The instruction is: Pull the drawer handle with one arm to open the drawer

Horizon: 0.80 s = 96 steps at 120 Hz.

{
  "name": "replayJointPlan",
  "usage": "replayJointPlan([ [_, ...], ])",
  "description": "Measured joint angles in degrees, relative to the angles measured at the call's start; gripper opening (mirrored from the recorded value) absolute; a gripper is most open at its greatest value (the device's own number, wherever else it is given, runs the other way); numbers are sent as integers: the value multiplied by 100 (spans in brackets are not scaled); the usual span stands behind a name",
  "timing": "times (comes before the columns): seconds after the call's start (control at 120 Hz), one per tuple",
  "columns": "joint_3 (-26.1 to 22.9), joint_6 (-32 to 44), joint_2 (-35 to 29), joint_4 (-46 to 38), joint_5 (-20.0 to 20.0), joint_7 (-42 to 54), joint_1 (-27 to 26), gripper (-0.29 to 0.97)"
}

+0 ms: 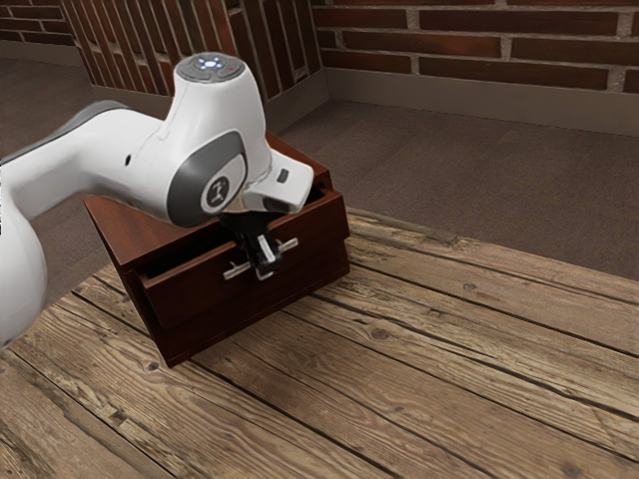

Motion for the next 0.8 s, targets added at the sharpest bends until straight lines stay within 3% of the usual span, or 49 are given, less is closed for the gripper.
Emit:
replayJointPlan([
  [0.158, 87, -3, 19, -66, -13, -28, -176, 5],
  [0.3, 817, -2, 101, -224, -50, -47, -901, 5],
  [0.642, 940, 44, 243, -342, -206, -84, -1190, 4],
  [0.8, 1441, 51, 343, -473, -251, -95, -1707, 3],
])
